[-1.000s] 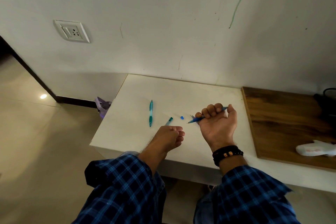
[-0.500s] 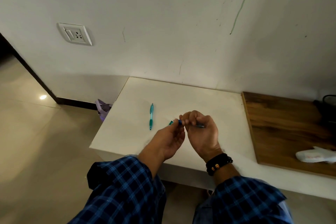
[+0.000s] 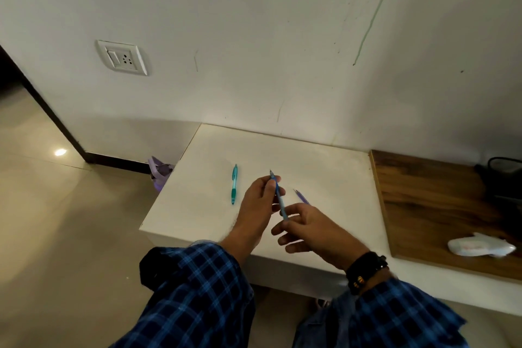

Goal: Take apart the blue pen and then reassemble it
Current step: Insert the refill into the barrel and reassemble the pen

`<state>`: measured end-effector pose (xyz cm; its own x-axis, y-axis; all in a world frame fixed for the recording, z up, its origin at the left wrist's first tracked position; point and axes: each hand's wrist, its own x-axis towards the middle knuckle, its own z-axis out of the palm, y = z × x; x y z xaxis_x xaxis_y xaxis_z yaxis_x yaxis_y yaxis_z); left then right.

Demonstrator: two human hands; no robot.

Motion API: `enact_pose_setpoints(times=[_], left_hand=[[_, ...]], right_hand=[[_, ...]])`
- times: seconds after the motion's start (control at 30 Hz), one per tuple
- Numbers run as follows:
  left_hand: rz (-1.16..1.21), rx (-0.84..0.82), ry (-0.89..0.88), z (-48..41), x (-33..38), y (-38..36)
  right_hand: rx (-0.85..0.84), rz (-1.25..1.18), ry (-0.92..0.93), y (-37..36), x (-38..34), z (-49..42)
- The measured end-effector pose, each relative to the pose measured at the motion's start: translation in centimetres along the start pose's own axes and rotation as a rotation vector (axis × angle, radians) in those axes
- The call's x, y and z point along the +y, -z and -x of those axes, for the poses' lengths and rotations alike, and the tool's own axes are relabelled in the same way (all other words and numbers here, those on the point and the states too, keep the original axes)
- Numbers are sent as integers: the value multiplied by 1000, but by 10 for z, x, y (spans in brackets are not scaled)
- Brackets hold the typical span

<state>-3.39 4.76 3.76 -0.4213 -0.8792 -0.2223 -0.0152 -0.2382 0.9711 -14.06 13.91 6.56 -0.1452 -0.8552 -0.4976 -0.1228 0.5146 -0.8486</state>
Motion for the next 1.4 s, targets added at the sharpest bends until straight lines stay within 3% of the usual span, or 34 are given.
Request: enact_pose_setpoints(times=[0.17, 0.53, 0.87, 1.4], left_hand=[[-16, -21, 83, 2, 3, 6], [-80, -63, 81, -5, -1, 6], [-152, -91, 91, -9, 2, 9], [-204, -73, 95, -6, -2, 10]], right_hand=[[71, 142, 247, -11, 18, 2], [113, 460, 338, -10, 24, -17], [190, 675, 563, -20, 35, -18], [158, 608, 529, -19, 40, -23]])
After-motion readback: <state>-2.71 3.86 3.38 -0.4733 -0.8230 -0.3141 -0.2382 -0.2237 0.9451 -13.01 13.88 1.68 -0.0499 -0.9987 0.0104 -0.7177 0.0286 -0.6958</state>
